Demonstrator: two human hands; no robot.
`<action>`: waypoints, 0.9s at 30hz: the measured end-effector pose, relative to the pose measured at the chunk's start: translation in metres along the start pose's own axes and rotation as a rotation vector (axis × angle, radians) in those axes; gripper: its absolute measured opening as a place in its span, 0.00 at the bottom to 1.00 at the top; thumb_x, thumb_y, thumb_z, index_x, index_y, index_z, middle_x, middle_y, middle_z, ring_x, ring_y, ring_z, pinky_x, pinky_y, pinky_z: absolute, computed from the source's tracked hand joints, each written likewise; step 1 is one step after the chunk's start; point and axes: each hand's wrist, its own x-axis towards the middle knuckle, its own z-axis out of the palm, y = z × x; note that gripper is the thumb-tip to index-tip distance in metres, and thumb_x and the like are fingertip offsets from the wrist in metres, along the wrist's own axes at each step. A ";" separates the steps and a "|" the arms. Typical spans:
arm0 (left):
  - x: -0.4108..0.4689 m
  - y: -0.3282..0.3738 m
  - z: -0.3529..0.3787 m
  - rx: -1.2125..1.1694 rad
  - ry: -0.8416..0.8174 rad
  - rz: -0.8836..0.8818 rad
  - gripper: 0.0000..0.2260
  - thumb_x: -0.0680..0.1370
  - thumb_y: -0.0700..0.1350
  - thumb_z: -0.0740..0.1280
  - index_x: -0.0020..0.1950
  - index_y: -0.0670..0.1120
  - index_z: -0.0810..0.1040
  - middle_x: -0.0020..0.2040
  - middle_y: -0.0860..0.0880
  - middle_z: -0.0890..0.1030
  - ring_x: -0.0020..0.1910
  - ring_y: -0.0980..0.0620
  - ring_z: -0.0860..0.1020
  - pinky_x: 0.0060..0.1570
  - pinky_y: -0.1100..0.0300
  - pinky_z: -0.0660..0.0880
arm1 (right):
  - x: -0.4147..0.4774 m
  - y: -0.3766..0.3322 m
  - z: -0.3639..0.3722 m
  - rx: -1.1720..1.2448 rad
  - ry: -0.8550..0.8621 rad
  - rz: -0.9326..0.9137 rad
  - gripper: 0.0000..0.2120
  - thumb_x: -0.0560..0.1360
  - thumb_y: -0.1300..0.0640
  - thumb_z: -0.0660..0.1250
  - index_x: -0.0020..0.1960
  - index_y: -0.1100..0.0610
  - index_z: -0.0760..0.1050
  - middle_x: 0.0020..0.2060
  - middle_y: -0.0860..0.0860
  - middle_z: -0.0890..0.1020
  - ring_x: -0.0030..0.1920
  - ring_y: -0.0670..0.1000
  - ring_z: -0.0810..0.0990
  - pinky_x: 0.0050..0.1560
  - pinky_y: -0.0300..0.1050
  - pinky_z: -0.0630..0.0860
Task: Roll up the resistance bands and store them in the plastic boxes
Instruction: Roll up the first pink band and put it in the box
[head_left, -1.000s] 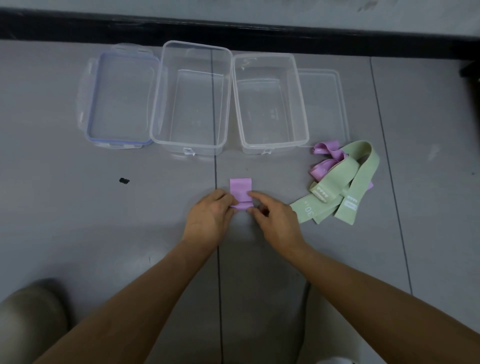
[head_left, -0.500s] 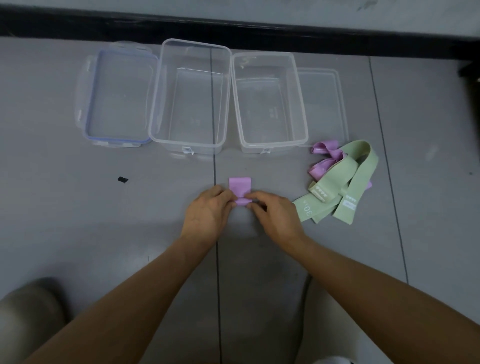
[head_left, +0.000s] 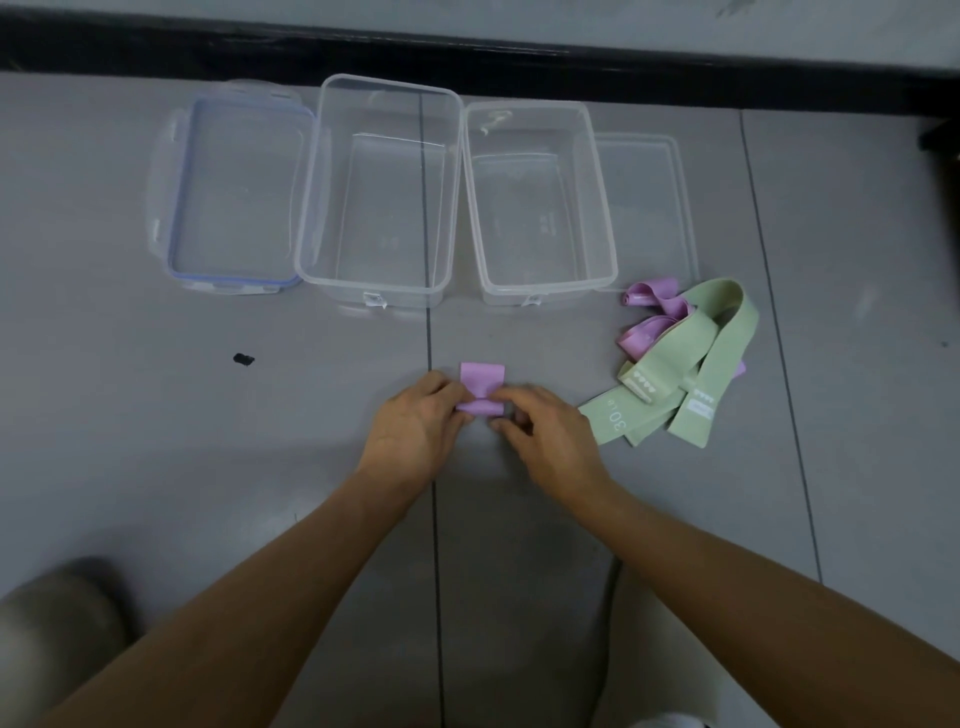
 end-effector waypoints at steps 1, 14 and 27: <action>-0.001 0.000 0.000 0.002 -0.005 0.005 0.17 0.76 0.56 0.59 0.47 0.46 0.82 0.45 0.46 0.80 0.40 0.42 0.80 0.37 0.53 0.76 | 0.000 0.001 0.000 0.002 0.002 -0.001 0.12 0.76 0.51 0.69 0.59 0.47 0.78 0.47 0.46 0.80 0.44 0.47 0.77 0.45 0.48 0.77; -0.007 0.002 0.000 0.024 0.017 -0.001 0.13 0.77 0.54 0.62 0.52 0.48 0.80 0.50 0.48 0.79 0.45 0.44 0.79 0.41 0.54 0.76 | 0.010 -0.003 -0.003 -0.054 -0.027 0.014 0.12 0.78 0.48 0.64 0.59 0.48 0.79 0.50 0.47 0.83 0.49 0.49 0.80 0.50 0.51 0.78; 0.003 0.004 -0.004 -0.035 0.061 -0.025 0.14 0.78 0.53 0.60 0.53 0.47 0.82 0.45 0.48 0.80 0.41 0.44 0.80 0.40 0.54 0.77 | 0.007 -0.003 -0.008 -0.089 0.018 -0.052 0.12 0.77 0.51 0.67 0.60 0.46 0.77 0.52 0.46 0.81 0.50 0.50 0.80 0.47 0.51 0.78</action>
